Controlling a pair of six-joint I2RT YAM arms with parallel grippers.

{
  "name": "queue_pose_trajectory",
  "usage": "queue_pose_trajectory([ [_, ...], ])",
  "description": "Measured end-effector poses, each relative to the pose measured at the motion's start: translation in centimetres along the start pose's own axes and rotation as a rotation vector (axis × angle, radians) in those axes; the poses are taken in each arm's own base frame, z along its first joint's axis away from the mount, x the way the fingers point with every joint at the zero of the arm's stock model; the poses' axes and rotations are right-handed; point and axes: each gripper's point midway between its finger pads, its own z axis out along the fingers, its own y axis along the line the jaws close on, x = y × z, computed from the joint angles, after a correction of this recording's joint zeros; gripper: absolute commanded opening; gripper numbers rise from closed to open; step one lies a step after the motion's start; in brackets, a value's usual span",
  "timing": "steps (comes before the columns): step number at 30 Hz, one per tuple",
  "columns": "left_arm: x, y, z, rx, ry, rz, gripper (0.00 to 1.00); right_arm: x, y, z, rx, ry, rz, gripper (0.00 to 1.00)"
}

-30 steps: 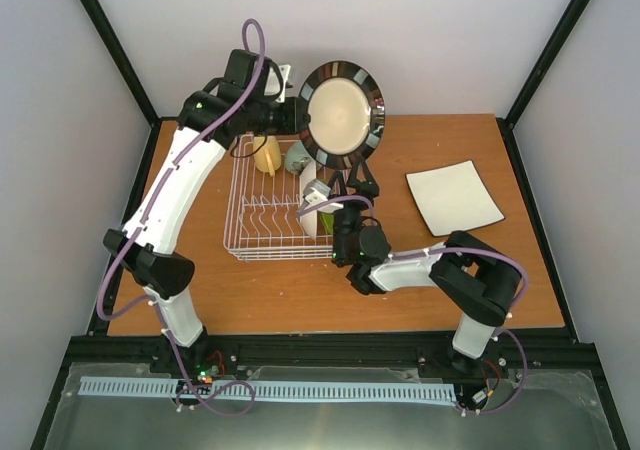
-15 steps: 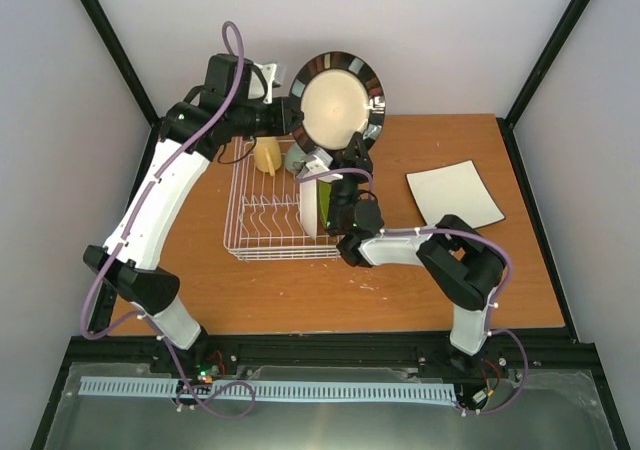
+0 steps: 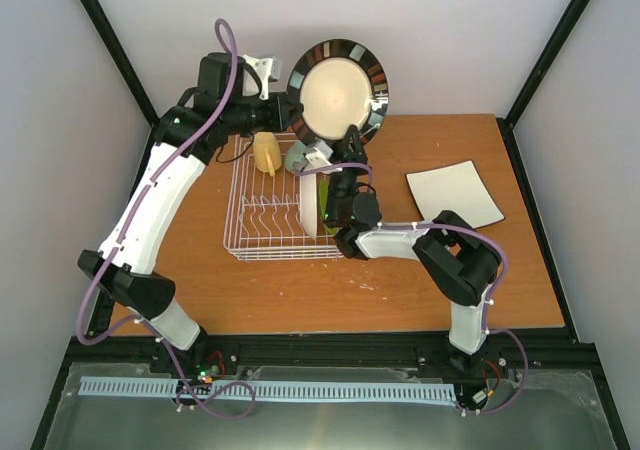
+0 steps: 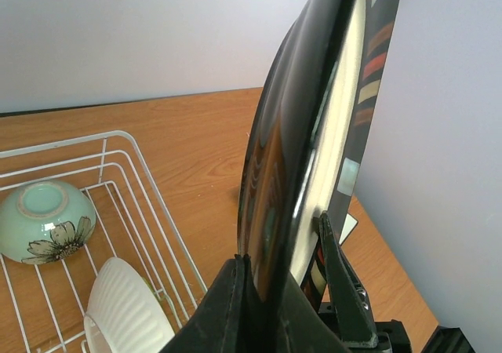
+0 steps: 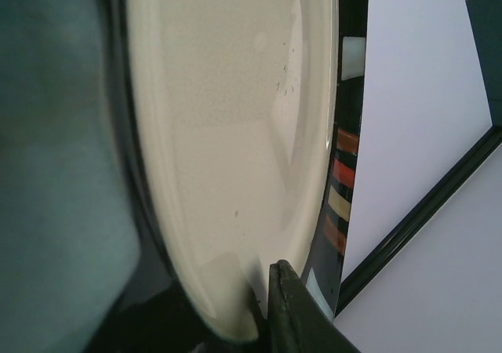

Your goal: Load the mixed dishes into the dish rack

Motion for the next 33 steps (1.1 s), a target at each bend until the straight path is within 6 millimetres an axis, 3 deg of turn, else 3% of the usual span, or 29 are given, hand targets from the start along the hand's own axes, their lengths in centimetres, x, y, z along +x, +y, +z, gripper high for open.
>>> queue_pose_trajectory([
  [6, 0.2, 0.0, 0.0, 0.004, 0.001, -0.001, 0.01, 0.1, -0.3, -0.2, -0.003, -0.01, -0.009, 0.03],
  [13, 1.8, -0.5, 0.2, 0.016, 0.033, -0.018, 0.16, 1.1, -1.1, -1.5, -0.028, -0.019, -0.06, 0.03],
  [15, 2.1, -0.5, 0.2, 0.015, 0.041, -0.022, 0.24, 1.4, -1.1, -1.9, -0.037, -0.02, -0.078, 0.03],
  [18, 2.2, -0.5, 0.1, 0.013, 0.041, -0.024, 0.27, 1.5, -1.0, -2.3, -0.047, -0.022, -0.097, 0.03],
  [26, 1.5, -0.3, -0.9, -0.026, -0.002, -0.01, 0.69, 1.3, 0.0, -3.6, -0.091, -0.04, -0.127, 0.03],
  [33, 0.7, 1.1, -2.3, -0.104, -0.062, -0.003, 0.74, 0.0, 0.8, -5.0, -0.148, -0.071, -0.118, 0.03],
])
